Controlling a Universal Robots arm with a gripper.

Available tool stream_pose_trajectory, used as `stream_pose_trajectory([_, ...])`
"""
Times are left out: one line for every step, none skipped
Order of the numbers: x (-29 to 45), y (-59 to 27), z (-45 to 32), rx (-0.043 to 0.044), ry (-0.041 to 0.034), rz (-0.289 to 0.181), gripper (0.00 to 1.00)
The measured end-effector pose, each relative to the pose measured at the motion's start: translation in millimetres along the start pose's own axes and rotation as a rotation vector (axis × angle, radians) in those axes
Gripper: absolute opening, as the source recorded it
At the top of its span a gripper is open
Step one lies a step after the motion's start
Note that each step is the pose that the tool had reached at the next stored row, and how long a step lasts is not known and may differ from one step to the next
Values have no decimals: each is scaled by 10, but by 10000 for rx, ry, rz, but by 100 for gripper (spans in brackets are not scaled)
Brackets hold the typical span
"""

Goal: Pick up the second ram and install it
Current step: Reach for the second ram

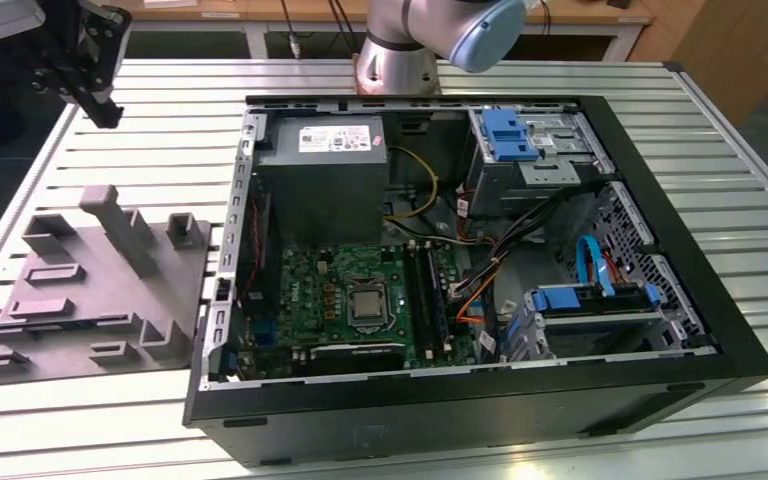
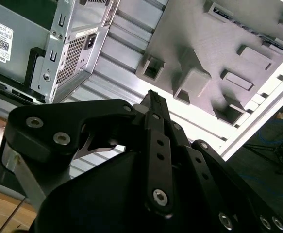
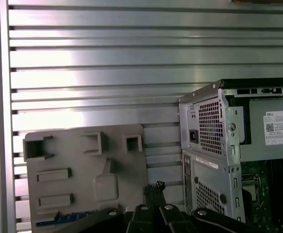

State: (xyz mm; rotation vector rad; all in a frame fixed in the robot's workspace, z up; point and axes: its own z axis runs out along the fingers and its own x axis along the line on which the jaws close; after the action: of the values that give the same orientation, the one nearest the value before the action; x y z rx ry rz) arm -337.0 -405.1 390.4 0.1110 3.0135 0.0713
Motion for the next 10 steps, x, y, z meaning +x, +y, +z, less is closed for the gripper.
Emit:
stream_pose_trajectory([4, -11, 2, 1, 0, -1, 10])
stream_pose_trajectory([7, -23, 4, 0, 0, 0, 10])
stream_pose_trajectory([10, -36, 6, 0, -1, 0, 10])
stream_pose_trajectory([12, -49, 7, 1, 0, 1, 10])
stream_pose_trajectory([13, -63, 9, 1, 1, 0, 10])
stream_pose_trajectory([14, -77, 12, 0, 1, 1, 10])
stream_pose_trajectory([16, -91, 14, 1, 0, 1, 10])
stream_pose_trajectory([18, -107, 18, 1, 0, 1, 10])
stream_pose_trajectory([21, -122, 21, 0, 0, 0, 10])
stream_pose_trajectory([24, -136, 24, 0, 0, 0, 10])
